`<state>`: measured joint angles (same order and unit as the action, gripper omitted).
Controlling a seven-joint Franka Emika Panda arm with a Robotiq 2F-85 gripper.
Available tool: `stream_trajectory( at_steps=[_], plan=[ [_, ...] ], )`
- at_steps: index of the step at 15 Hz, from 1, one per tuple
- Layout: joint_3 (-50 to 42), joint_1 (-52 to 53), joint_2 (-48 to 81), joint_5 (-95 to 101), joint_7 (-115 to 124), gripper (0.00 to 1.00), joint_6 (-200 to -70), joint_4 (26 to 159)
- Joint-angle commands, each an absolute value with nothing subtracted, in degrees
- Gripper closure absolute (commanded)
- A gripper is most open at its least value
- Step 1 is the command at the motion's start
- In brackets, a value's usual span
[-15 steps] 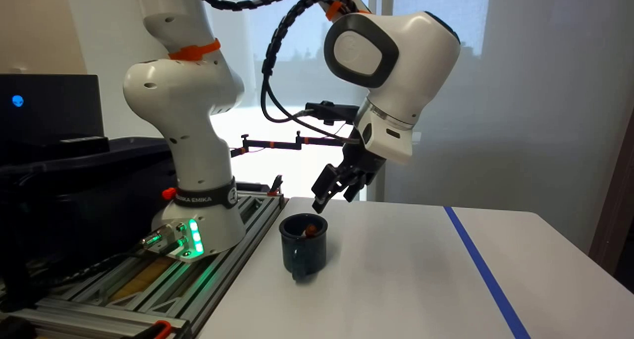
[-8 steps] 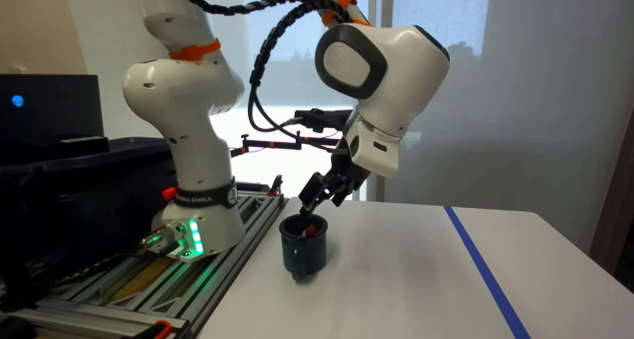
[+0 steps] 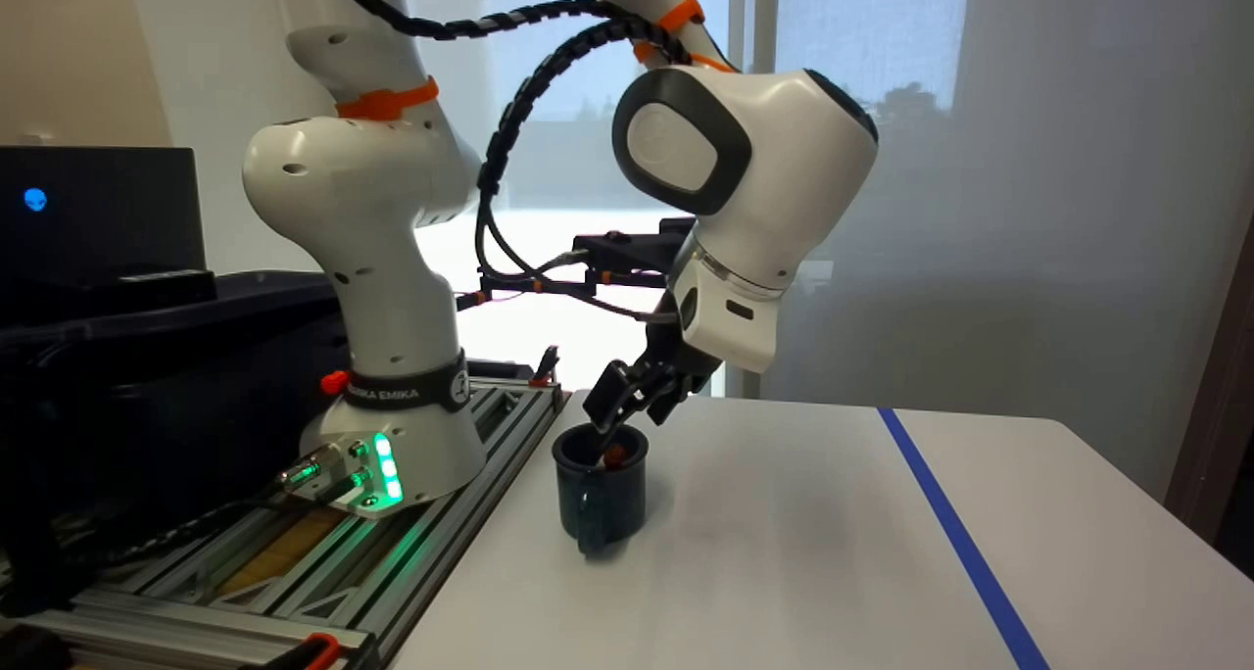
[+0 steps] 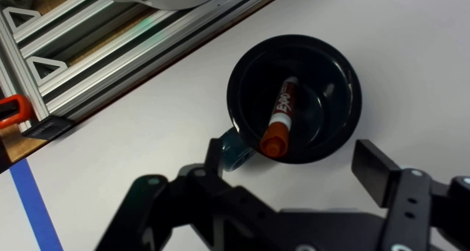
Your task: Put the red marker on the table.
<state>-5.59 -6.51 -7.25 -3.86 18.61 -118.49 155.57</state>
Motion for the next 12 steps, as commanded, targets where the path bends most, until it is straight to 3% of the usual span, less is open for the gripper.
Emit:
stream_trajectory(
  at_steps=[1,5,9,11,12],
  plan=[
    [-5.94,-6.98,-6.90,-5.10,17.06,0.42,-120.76,156.53],
    [-6.04,-6.98,-6.22,-5.39,16.66,0.74,-121.76,156.82],
    [-6.09,-6.97,-5.87,-5.27,16.34,0.78,-122.08,156.95],
    [-6.10,-6.99,-5.75,-5.09,16.36,0.74,-122.36,157.08],
    [-6.11,-7.00,-5.73,-5.06,16.35,0.76,-122.42,157.13]
  ],
)
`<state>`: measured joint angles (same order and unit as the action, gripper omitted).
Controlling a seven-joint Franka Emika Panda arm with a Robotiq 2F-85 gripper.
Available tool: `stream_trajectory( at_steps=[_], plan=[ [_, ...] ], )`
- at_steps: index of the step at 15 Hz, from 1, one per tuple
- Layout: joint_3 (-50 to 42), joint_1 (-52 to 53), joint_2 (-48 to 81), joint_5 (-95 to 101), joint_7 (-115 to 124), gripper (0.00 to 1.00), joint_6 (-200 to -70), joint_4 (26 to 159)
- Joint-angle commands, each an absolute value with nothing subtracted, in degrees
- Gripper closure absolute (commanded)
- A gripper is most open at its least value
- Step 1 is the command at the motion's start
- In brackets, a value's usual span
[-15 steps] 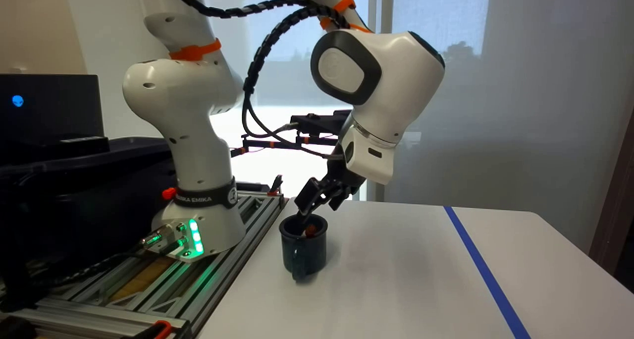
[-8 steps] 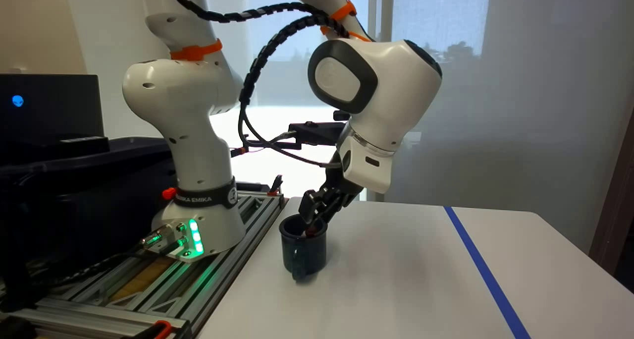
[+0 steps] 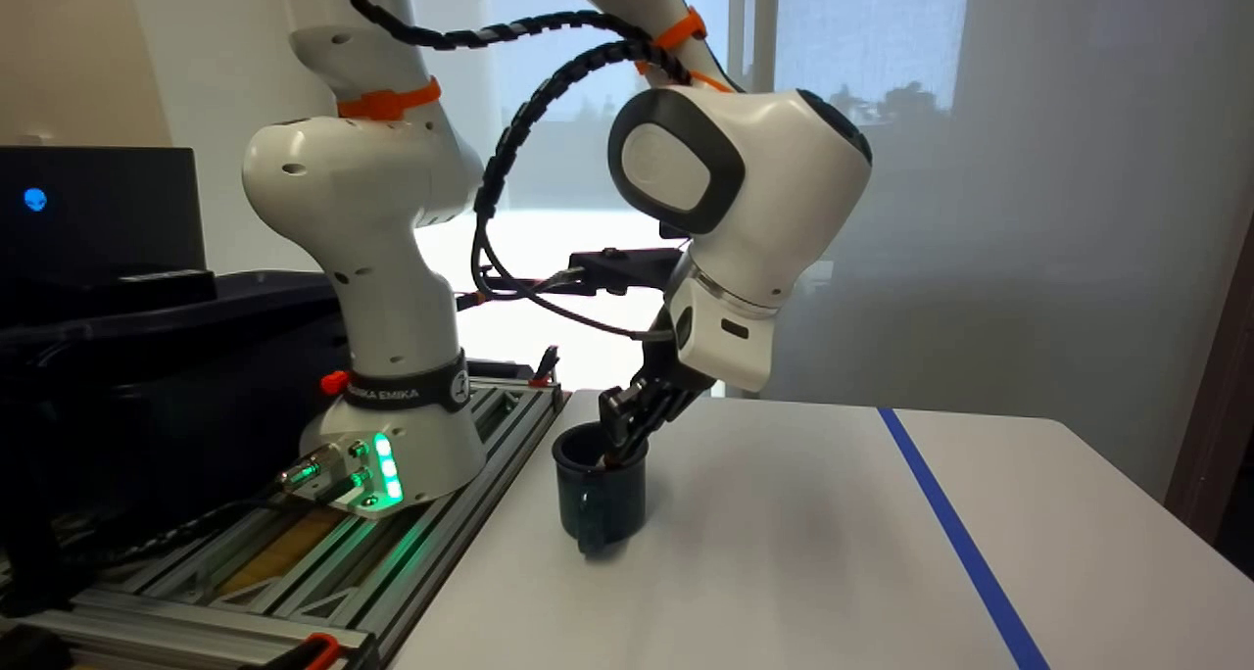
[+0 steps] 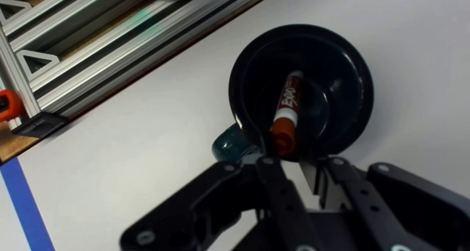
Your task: Put the red marker on the table.
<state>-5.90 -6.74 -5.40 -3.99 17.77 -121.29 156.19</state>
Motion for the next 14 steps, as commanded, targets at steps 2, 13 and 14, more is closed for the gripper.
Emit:
stream_trajectory(
  at_steps=[2,13,14],
  plan=[
    [-6.10,-6.99,-5.59,-4.98,16.36,0.71,-122.45,157.17],
    [-6.05,-6.92,-5.24,-4.92,16.57,0.65,-122.67,157.44],
    [-6.07,-6.95,-5.16,-4.95,16.59,0.66,-122.75,157.45]
  ],
)
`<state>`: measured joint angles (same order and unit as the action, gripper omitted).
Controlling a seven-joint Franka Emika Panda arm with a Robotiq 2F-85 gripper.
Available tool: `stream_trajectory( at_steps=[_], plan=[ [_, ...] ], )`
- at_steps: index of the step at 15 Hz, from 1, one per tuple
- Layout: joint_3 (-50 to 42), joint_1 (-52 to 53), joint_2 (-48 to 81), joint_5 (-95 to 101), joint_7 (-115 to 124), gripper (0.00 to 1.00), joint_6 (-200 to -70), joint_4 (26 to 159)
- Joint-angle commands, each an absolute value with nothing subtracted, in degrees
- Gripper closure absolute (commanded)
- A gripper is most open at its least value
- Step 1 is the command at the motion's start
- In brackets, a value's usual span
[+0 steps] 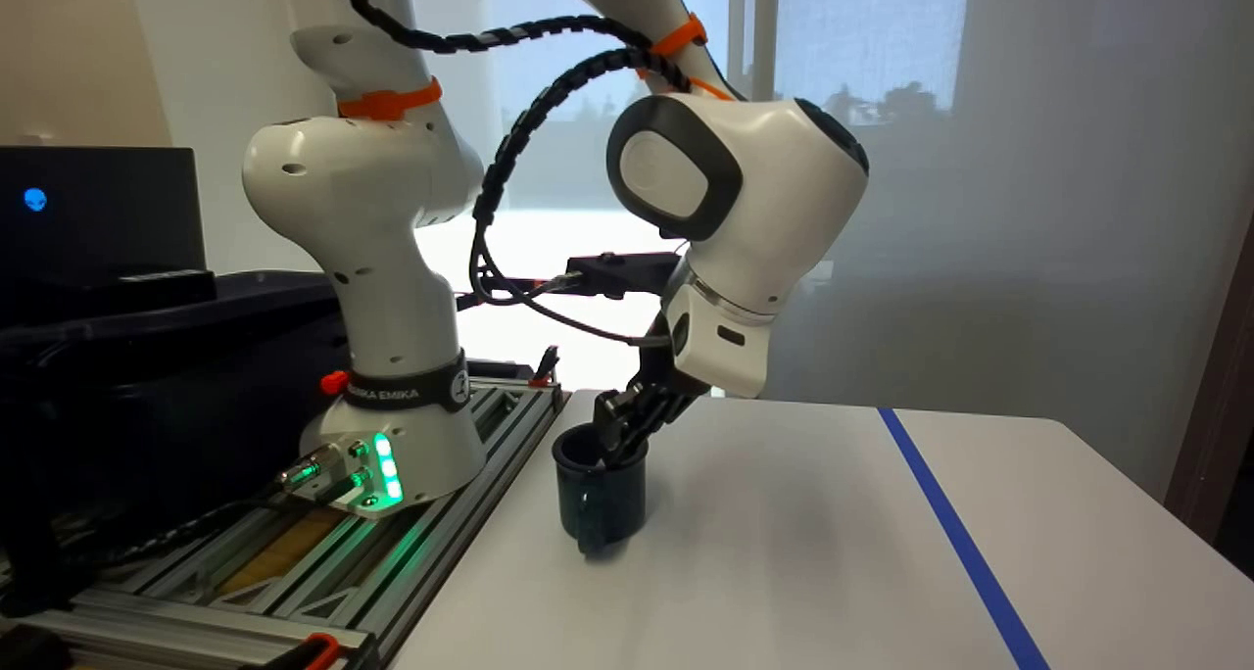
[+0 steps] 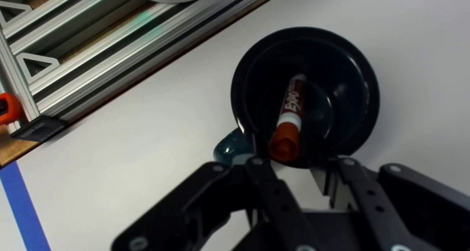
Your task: Put the red marker on the table.
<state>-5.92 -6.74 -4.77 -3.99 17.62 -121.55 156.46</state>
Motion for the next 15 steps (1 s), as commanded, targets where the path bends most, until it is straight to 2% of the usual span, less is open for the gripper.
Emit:
stream_trajectory(
  at_steps=[1,6,7,9,11,15],
  plan=[
    [-6.08,-6.95,-5.07,-4.94,16.62,0.68,-122.80,157.47],
    [-6.11,-6.96,-4.45,-4.90,16.66,0.71,-123.61,157.81],
    [-6.13,-6.94,-4.36,-5.00,16.57,0.93,-123.65,157.84],
    [-6.11,-6.90,-4.25,-5.06,16.57,1.00,-123.59,157.82],
    [-6.08,-6.87,-4.45,-5.13,16.55,0.95,-123.43,157.80],
    [-5.84,-6.77,-6.34,-4.50,17.99,0.95,-119.30,157.00]
  ],
)
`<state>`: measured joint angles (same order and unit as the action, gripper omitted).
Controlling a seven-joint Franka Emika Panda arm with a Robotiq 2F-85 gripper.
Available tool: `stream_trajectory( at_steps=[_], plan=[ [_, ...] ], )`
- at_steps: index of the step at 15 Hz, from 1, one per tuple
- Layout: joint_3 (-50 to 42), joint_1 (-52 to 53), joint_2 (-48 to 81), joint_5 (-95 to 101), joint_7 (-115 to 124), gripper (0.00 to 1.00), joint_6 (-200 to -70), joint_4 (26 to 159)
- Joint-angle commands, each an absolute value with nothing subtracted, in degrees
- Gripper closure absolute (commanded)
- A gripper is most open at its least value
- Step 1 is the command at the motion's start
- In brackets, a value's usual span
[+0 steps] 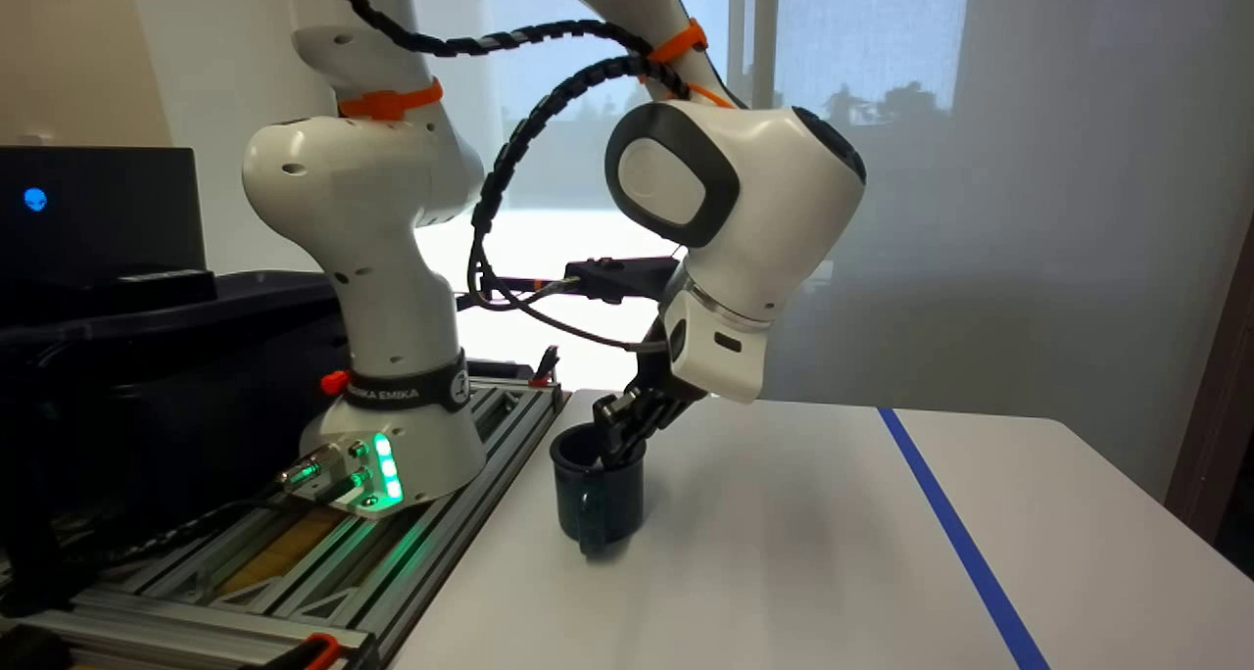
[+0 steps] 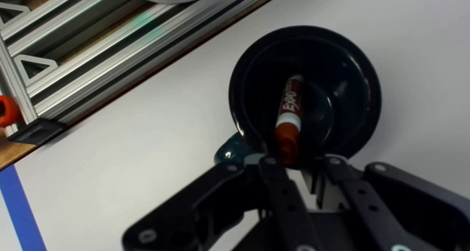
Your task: Put the red marker on the table.
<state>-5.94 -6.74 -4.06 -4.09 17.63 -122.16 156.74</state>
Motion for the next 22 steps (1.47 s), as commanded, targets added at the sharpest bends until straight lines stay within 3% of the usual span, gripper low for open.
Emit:
stream_trajectory(
  at_steps=[1,8,14,22],
  plan=[
    [-5.71,-6.69,-7.23,-4.48,18.56,0.95,-117.74,156.54],
    [-4.83,-6.46,-11.52,-6.49,20.30,0.95,-107.34,150.37],
    [-6.31,-7.56,-6.39,-14.17,23.28,0.95,-95.52,136.67],
    [-9.15,-9.19,4.55,-26.91,19.00,0.95,-107.60,133.69]
  ],
)
